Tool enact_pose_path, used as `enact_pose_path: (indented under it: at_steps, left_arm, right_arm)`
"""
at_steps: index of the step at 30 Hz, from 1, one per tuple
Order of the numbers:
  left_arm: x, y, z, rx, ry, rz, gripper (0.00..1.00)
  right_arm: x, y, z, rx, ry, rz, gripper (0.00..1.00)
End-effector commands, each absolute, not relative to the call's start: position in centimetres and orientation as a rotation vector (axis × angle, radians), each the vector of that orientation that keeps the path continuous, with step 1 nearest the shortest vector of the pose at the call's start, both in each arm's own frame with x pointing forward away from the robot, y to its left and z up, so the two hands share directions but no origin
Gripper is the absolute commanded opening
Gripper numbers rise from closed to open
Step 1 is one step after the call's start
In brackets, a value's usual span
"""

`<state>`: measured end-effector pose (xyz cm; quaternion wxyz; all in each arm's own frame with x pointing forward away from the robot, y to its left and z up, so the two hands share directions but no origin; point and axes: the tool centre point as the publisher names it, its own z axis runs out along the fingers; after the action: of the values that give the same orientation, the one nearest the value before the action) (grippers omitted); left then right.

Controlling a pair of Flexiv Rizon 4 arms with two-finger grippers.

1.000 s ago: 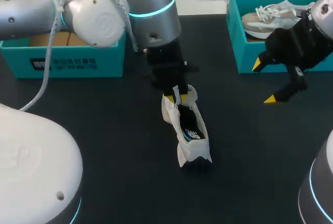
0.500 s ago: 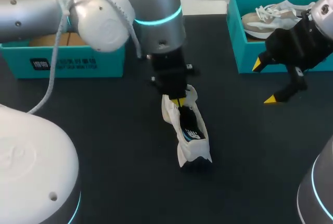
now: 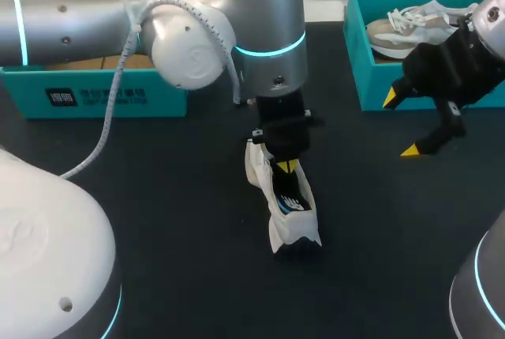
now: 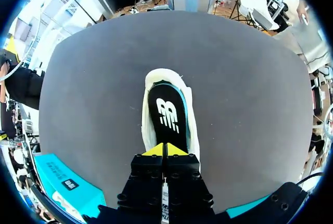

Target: Take the shoe out of the shoebox, open the shoe tongue, remove and reinsert the insole, then place the shoe into the shoebox

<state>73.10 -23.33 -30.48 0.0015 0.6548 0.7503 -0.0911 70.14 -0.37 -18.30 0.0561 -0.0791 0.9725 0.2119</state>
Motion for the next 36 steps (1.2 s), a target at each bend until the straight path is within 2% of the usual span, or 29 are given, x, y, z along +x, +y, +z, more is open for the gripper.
enact_pose_path:
  at_steps: [1, 13, 28, 36]
  left_arm:
    - [72.6, -23.1, -31.4, 1.956, 2.398, -0.236, 0.0]
    - [70.3, -22.8, -35.1, 1.983, 2.461, -0.133, 0.0]
    - [69.9, -23.4, -39.2, 1.782, 2.562, -0.073, 0.0]
    - [69.4, -22.8, -36.1, 1.752, 2.579, -0.102, 0.0]
  right_arm:
    - [70.2, -0.3, -18.4, -0.239, 2.952, 0.638, 1.0]
    - [70.2, -0.3, -18.4, -0.239, 2.952, 0.638, 1.0]
    - [70.2, -0.3, -18.4, -0.239, 2.952, 0.638, 1.0]
    - [70.2, -0.3, -18.4, -0.239, 2.952, 0.638, 1.0]
